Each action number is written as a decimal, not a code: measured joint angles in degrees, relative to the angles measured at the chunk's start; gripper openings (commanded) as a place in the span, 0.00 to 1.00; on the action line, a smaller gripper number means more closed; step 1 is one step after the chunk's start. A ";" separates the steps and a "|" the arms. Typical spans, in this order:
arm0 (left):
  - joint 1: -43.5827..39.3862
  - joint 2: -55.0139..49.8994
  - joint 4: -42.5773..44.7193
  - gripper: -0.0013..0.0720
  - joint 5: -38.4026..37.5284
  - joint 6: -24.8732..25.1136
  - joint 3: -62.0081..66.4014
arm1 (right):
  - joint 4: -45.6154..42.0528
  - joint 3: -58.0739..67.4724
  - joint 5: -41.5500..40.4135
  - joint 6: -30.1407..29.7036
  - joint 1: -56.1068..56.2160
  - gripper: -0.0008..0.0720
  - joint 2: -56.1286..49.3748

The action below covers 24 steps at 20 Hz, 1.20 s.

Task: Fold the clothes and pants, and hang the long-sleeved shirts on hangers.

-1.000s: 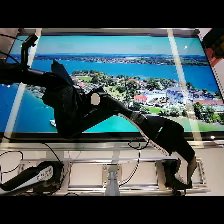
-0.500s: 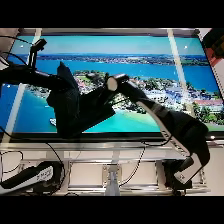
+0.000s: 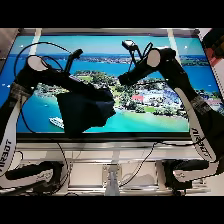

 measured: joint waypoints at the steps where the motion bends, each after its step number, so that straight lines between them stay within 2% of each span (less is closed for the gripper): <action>1: -0.68 -0.33 0.04 0.93 0.15 0.00 0.00 | -0.74 -0.04 -0.52 -0.59 -0.98 0.04 0.13; 3: -1.11 -0.66 1.70 0.71 0.17 0.00 0.00 | -1.73 -1.11 -1.44 -2.10 -3.21 0.04 0.26; 4: -1.09 -0.72 3.23 0.53 0.33 -0.24 0.00 | -1.84 -2.19 -2.10 -2.58 -4.37 0.04 0.39; 5: -1.07 -0.74 4.76 0.14 0.28 -0.35 0.00 | -1.84 -3.67 -2.84 -3.06 -5.62 0.04 0.48; 6: -1.01 -0.76 7.02 0.09 0.31 -0.39 0.00 | -1.27 -5.75 -3.93 -3.96 -6.97 0.04 0.63; 9: -0.92 -0.83 13.25 0.09 1.84 -1.01 0.00 | 7.65 -13.20 -8.79 -9.53 -10.36 0.04 1.42; 13: -1.90 -1.36 19.04 0.09 12.31 -2.84 0.00 | 23.98 -22.12 -12.57 -17.90 -12.31 0.04 1.84; 16: -4.55 -3.39 25.51 0.09 17.57 -3.45 0.00 | 29.38 -24.81 -12.17 -20.39 -12.52 0.04 1.90; 19: -8.48 -6.56 29.05 0.09 18.34 -3.78 0.00 | 31.87 -25.86 -13.73 -21.46 -12.63 0.04 1.95; 20: -9.88 -7.54 29.64 0.09 17.55 -3.78 0.00 | 32.39 -26.03 -14.95 -21.59 -12.66 0.19 1.95; 21: -11.47 -8.50 30.23 0.09 16.17 -3.80 0.00 | 32.74 -26.16 -16.17 -21.59 -12.70 0.48 1.95; 24: -16.33 -9.94 31.04 0.09 11.89 -4.02 0.00 | 33.35 -26.38 -18.62 -20.20 -12.98 0.55 1.38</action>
